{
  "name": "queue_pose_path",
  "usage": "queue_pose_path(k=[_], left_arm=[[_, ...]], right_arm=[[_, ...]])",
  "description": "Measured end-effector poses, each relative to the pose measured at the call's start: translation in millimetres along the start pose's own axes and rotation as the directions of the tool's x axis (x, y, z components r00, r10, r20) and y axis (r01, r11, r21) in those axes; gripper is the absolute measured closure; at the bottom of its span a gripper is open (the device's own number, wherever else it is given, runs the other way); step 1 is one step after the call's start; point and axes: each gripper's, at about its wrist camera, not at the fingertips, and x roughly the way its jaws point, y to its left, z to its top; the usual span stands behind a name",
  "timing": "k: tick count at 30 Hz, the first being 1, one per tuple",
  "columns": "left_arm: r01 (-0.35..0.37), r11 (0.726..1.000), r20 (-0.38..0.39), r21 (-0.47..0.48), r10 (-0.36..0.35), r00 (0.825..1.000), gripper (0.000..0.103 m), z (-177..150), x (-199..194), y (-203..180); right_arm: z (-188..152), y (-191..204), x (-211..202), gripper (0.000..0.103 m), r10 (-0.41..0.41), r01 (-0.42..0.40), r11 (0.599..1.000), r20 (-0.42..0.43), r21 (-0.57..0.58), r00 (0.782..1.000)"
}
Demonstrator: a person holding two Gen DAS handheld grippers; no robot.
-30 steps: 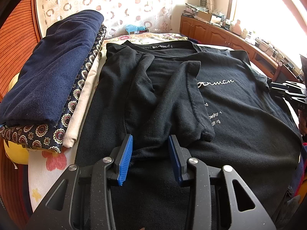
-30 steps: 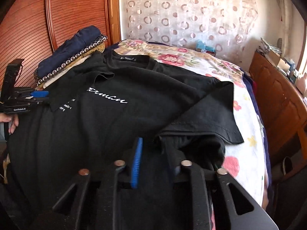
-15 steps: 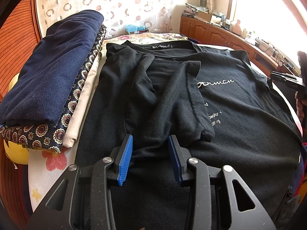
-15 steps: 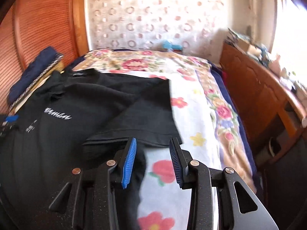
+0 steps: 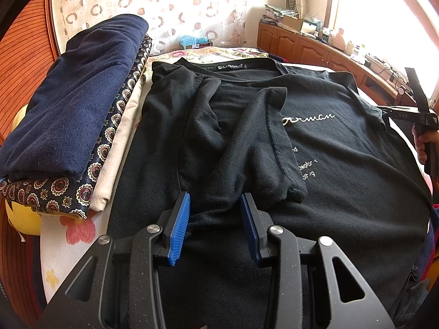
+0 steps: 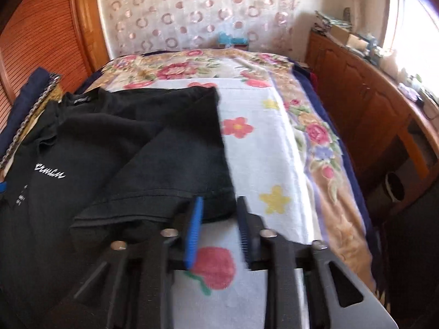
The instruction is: Fold small clothes
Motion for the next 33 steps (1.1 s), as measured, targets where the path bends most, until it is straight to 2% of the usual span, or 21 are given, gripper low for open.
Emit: queue_pose_path(k=[1, 2, 6, 9, 14, 19, 20, 21, 23, 26, 29, 33], left_arm=[[0.000, 1.000, 0.000, 0.000, 0.000, 1.000, 0.064, 0, 0, 1], [0.000, 1.000, 0.000, 0.000, 0.000, 1.000, 0.064, 0, 0, 1], [0.000, 1.000, 0.000, 0.000, 0.000, 1.000, 0.064, 0, 0, 0], [0.000, 1.000, 0.000, 0.000, 0.000, 1.000, 0.064, 0, 0, 0], [-0.001, 1.000, 0.001, 0.000, 0.001, 1.000, 0.064, 0, 0, 1], [0.000, 1.000, 0.001, 0.000, 0.000, 1.000, 0.064, 0, 0, 0], [0.000, 1.000, 0.001, 0.000, 0.000, 1.000, 0.064, 0, 0, 1], [0.000, 1.000, 0.001, -0.001, 0.000, 1.000, 0.064, 0, 0, 0], [0.000, 1.000, 0.001, 0.000, 0.000, 1.000, 0.064, 0, 0, 0], [0.000, 1.000, 0.001, -0.001, 0.000, 1.000, 0.064, 0, 1, 1], [-0.001, 1.000, 0.001, 0.000, 0.001, 1.000, 0.064, -1, 1, 0], [0.000, 1.000, 0.002, -0.001, 0.000, 1.000, 0.064, -1, 1, 0]], right_arm=[[2, 4, -1, 0.099, -0.006, 0.006, 1.000, -0.006, -0.019, 1.000], [4, 7, -2, 0.099, -0.013, 0.013, 0.999, -0.008, -0.037, 1.000], [24, 17, -17, 0.100, 0.041, -0.038, 0.997, 0.039, -0.072, 0.998], [44, 40, -30, 0.100, 0.099, -0.090, 0.991, 0.086, -0.103, 0.991], [75, 93, -32, 0.100, 0.193, -0.178, 0.972, 0.095, -0.153, 0.976], [93, 110, -24, 0.099, 0.271, -0.253, 0.956, 0.117, -0.149, 0.955], [94, 110, -25, 0.094, 0.276, -0.256, 0.954, 0.122, -0.155, 0.953], [93, 108, -23, 0.090, 0.279, -0.258, 0.953, 0.124, -0.160, 0.952], [86, 103, -23, 0.072, 0.272, -0.251, 0.955, 0.125, -0.160, 0.954], [77, 93, -21, 0.071, 0.240, -0.220, 0.963, 0.116, -0.158, 0.964], [63, 85, -14, 0.071, 0.190, -0.177, 0.971, 0.073, -0.159, 0.979], [47, 75, -1, 0.071, 0.148, -0.143, 0.977, 0.023, -0.155, 0.989]])
